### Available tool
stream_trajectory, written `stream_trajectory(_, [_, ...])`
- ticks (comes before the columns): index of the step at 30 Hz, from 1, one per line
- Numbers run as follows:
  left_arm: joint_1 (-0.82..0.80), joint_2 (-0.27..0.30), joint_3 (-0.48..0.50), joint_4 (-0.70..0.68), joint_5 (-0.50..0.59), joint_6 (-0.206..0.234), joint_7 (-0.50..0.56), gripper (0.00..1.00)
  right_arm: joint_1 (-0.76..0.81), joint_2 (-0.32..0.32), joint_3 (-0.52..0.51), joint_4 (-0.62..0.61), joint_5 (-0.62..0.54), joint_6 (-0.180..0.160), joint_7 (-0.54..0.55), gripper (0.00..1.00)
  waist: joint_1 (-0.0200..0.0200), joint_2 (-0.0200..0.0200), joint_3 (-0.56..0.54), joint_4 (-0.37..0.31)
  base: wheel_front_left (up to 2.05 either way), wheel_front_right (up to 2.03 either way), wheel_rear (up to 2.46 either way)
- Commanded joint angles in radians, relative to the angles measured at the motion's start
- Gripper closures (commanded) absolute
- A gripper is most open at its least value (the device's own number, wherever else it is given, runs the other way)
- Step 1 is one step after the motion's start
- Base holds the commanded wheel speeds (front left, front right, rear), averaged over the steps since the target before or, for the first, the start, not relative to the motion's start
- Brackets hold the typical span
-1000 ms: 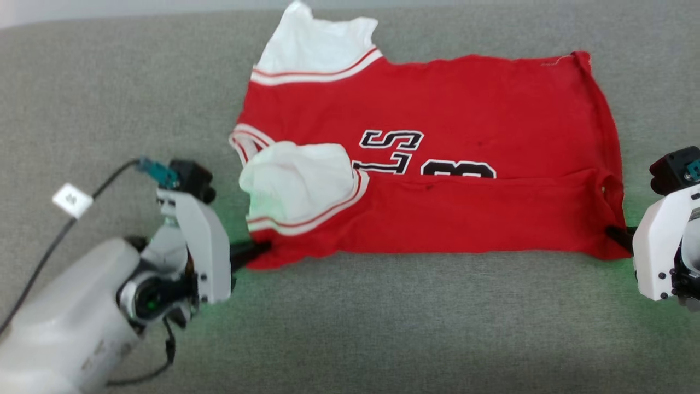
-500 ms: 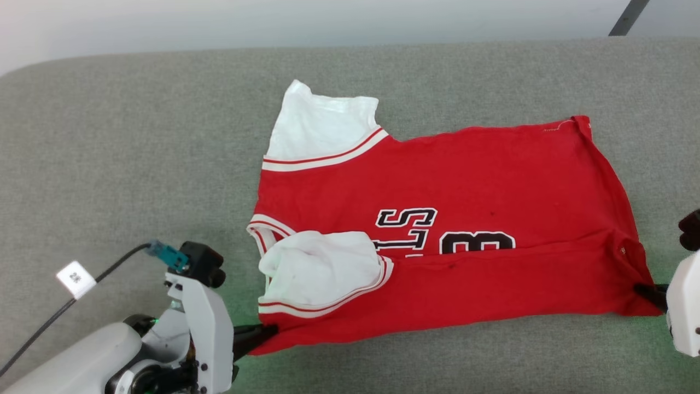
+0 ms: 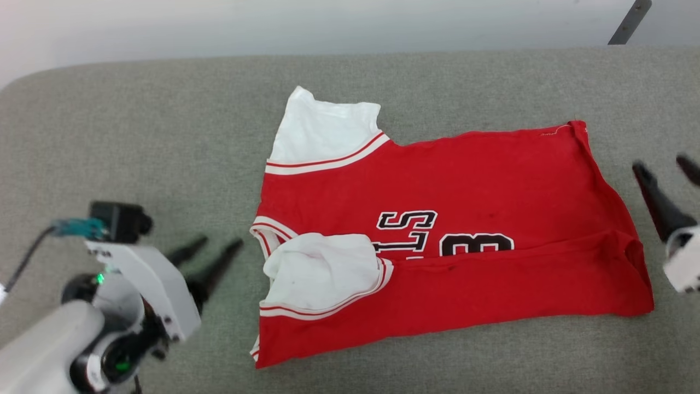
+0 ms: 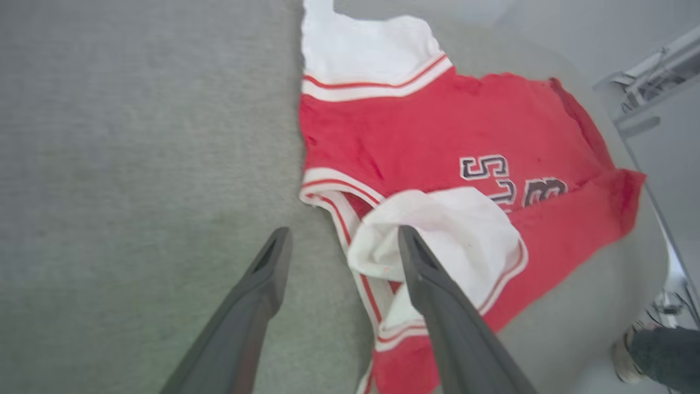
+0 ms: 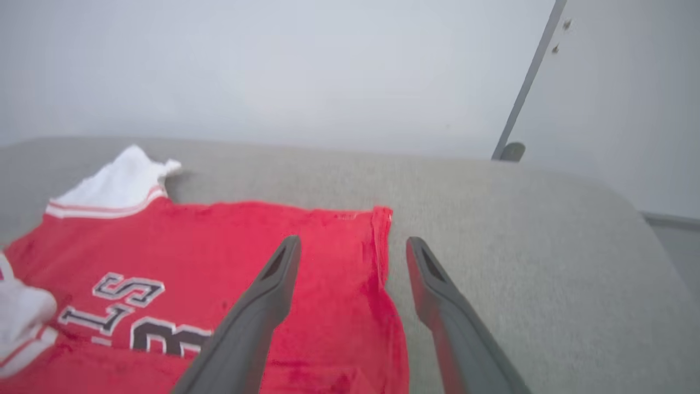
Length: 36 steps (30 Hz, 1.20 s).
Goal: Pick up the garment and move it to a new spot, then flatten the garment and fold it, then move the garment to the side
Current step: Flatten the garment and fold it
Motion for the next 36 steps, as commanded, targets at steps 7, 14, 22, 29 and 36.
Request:
stream_trajectory(7, [-0.126, -0.078, 0.085, 0.121, 0.062, 0.035, -0.141, 0.00, -0.064, 0.174, -0.020, -0.021, -0.118, -0.001, -0.277, 0.00, 0.0000, -0.0001, 0.046, -0.043, 0.00, 0.00, 0.00])
stream_trajectory(14, [-0.385, -0.120, 0.063, 0.357, 0.174, -0.008, -0.073, 0.00, -0.082, 0.236, -0.012, -0.071, -0.158, -0.001, -0.347, 0.00, 0.0000, -0.0001, 0.125, -0.140, 0.00, 0.00, 0.00])
stream_trajectory(22, [-0.651, -0.169, 0.010, 0.697, 0.240, -0.121, 0.082, 0.00, -0.086, 0.279, 0.009, -0.069, -0.139, -0.001, -0.369, 0.00, 0.0000, -0.0001, 0.203, -0.267, 0.00, 0.00, 0.00])
stream_trajectory(29, [-0.765, -0.207, -0.052, 0.914, 0.207, -0.223, 0.366, 0.00, -0.118, 0.283, 0.048, -0.040, -0.121, -0.001, -0.389, 0.00, 0.0000, -0.0001, 0.237, -0.329, 0.00, 0.00, 0.00])
stream_trajectory(36, [-0.814, -0.231, -0.084, 1.006, 0.191, -0.251, 0.525, 0.00, -0.144, 0.269, 0.079, -0.012, -0.110, -0.001, -0.394, 0.00, 0.0000, -0.0001, 0.255, -0.351, 0.00, 0.00, 0.00])
